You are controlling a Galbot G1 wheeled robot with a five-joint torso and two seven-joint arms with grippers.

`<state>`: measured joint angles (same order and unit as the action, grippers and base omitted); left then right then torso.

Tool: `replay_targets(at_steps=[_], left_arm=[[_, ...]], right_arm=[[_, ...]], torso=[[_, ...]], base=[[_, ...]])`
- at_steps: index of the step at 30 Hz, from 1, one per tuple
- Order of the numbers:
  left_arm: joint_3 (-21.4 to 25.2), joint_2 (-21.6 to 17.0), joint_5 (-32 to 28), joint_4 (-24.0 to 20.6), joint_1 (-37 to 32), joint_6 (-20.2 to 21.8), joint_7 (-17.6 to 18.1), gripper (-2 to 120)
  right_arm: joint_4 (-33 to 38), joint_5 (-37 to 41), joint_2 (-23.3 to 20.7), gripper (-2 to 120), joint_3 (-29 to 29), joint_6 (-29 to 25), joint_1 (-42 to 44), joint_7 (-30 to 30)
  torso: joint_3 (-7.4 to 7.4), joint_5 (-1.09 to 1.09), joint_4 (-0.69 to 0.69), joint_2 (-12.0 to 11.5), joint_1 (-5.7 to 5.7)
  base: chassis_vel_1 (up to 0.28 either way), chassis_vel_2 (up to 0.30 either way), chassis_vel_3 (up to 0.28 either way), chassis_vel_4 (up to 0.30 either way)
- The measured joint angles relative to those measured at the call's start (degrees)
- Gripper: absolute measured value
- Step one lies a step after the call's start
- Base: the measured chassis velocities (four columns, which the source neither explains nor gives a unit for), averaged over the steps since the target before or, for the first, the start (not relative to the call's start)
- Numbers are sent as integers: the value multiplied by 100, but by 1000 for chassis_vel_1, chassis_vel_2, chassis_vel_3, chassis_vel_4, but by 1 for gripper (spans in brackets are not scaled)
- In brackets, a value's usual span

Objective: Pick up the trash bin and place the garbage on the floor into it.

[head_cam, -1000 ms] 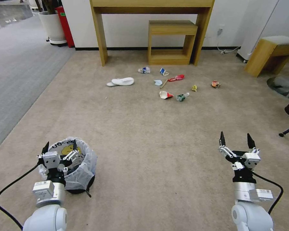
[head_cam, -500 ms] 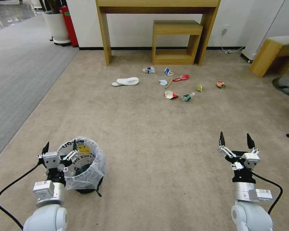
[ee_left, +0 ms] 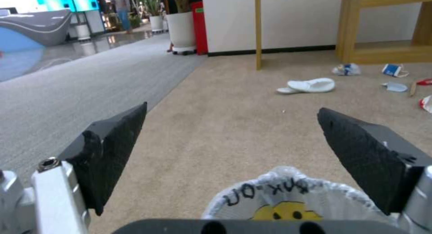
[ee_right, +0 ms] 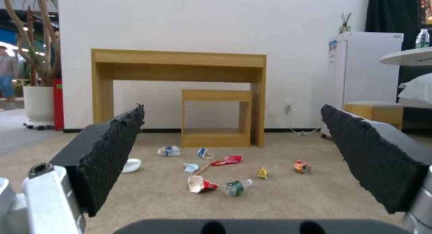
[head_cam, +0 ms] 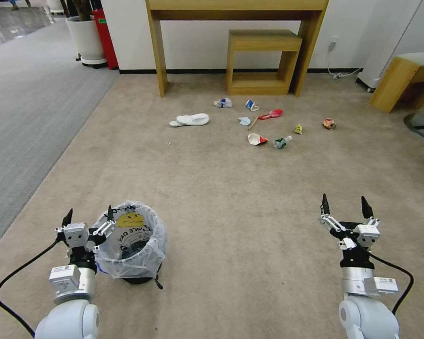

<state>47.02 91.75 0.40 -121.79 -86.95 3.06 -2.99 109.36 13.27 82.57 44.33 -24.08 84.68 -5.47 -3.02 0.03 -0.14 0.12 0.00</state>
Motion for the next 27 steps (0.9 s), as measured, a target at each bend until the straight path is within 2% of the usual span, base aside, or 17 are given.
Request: replay_targets(at_steps=[17,27], left_arm=[[13,-31,-19,54,25,-15,1,100],[22,-43,-31,82,31,-28,5,100]], right_arm=[[-77,24,31,100,-7,-172,-34,-8],[-112,39,36,100,32,-230,-46,10]], torso=[[0,1,0,0,0],[0,1,0,0,0]], base=[[68,70,-73,-71],[0,0,0,0]])
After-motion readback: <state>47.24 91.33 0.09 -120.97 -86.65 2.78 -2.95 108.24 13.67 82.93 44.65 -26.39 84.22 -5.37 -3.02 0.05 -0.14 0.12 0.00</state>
